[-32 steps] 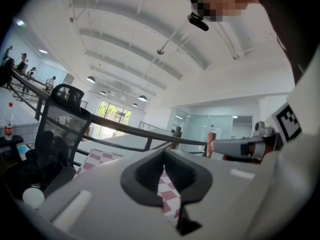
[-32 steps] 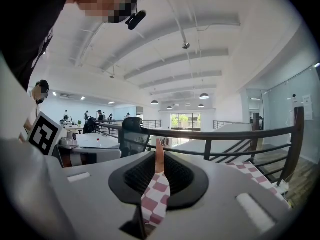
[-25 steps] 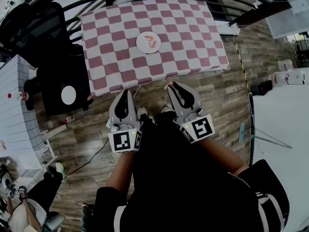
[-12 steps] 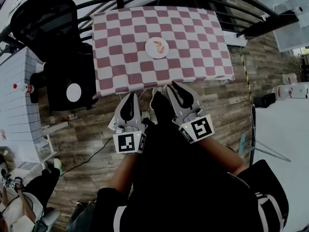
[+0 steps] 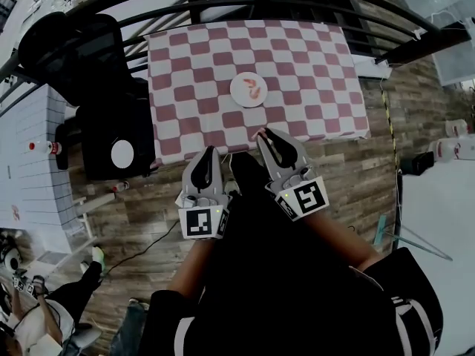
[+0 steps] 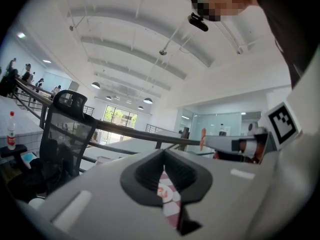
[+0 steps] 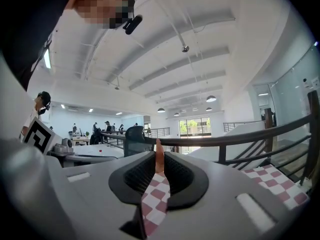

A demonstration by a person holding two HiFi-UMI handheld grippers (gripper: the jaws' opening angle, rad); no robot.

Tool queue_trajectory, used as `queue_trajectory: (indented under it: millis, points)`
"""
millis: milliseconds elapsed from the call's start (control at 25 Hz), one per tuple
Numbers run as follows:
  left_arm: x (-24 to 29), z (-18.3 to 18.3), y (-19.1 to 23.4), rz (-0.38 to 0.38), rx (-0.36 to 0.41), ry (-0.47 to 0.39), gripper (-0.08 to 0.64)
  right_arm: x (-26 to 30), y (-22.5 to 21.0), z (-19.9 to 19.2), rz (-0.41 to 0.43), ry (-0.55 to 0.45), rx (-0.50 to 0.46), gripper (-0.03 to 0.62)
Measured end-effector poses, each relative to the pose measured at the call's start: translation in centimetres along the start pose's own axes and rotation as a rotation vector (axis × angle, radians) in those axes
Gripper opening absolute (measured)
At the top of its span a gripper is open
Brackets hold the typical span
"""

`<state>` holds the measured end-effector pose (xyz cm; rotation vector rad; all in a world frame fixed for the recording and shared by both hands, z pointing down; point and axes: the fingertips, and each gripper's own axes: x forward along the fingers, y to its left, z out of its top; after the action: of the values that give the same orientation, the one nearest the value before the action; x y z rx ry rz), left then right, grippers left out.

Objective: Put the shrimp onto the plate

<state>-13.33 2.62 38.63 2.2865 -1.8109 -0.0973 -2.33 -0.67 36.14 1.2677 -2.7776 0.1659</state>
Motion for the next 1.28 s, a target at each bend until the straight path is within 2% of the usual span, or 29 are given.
queue_trajectory:
  millis: [160, 440, 760, 1280]
  points:
    - [3.6, 0.5, 1.2, 0.01, 0.015, -0.002, 0.009, 3.3, -2.0, -1.2, 0.041, 0.053, 0.027, 0.054]
    - [10.0, 0.2, 2.5, -0.009, 0.026, 0.031, 0.009, 7.9, -6.0, -2.7, 0.056, 0.124, 0.049, 0.054]
    - [17.2, -0.6, 3.3, -0.01, 0.042, 0.072, 0.009, 12.3, -10.4, -6.4, 0.085, 0.244, 0.073, 0.054]
    - [21.5, -2.0, 5.5, 0.029, 0.049, 0.135, 0.009, 16.7, -13.8, -12.9, 0.11, 0.409, 0.097, 0.055]
